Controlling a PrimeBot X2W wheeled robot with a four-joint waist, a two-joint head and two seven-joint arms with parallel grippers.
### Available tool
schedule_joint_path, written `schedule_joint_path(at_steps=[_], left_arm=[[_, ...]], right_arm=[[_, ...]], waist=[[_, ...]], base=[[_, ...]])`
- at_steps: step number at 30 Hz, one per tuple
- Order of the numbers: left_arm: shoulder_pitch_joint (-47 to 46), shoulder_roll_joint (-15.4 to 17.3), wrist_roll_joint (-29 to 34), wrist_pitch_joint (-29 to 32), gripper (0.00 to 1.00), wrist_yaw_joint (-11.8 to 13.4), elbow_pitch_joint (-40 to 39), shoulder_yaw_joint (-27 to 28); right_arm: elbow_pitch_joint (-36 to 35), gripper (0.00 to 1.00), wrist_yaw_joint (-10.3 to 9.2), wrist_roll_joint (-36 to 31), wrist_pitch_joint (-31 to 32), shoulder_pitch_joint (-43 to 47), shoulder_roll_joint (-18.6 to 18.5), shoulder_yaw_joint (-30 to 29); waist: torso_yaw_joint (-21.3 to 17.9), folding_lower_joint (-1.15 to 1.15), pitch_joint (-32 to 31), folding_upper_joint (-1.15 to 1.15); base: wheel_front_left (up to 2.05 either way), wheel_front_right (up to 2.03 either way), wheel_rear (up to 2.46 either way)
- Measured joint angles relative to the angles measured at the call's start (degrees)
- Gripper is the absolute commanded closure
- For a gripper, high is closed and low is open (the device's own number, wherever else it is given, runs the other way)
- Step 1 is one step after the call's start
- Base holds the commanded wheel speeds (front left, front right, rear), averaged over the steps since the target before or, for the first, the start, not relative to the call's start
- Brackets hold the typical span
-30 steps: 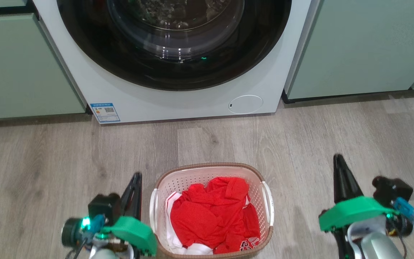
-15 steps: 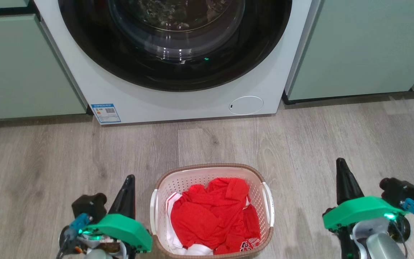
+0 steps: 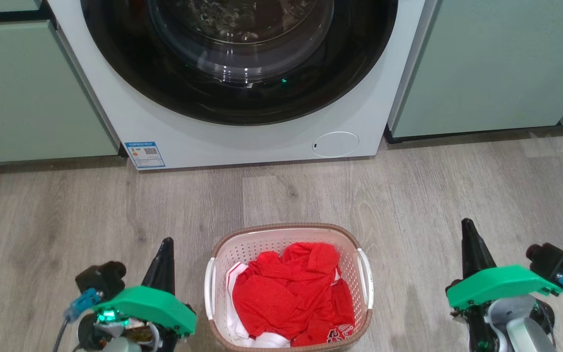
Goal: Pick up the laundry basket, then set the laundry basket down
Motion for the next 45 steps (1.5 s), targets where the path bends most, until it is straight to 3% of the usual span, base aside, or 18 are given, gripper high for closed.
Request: schedule_joint_path(at_steps=[45], left_arm=[[-1.0,0.1,-29.2,7.0,1.0,-2.6,-0.5,6.8]], right_arm=[[1.0,1.0,0.0,25.3,7.2,-0.2,-0.3,-4.0]], waist=[[0.4,0.0,-0.6,0.0]], base=[[0.0,0.0,0.0]])
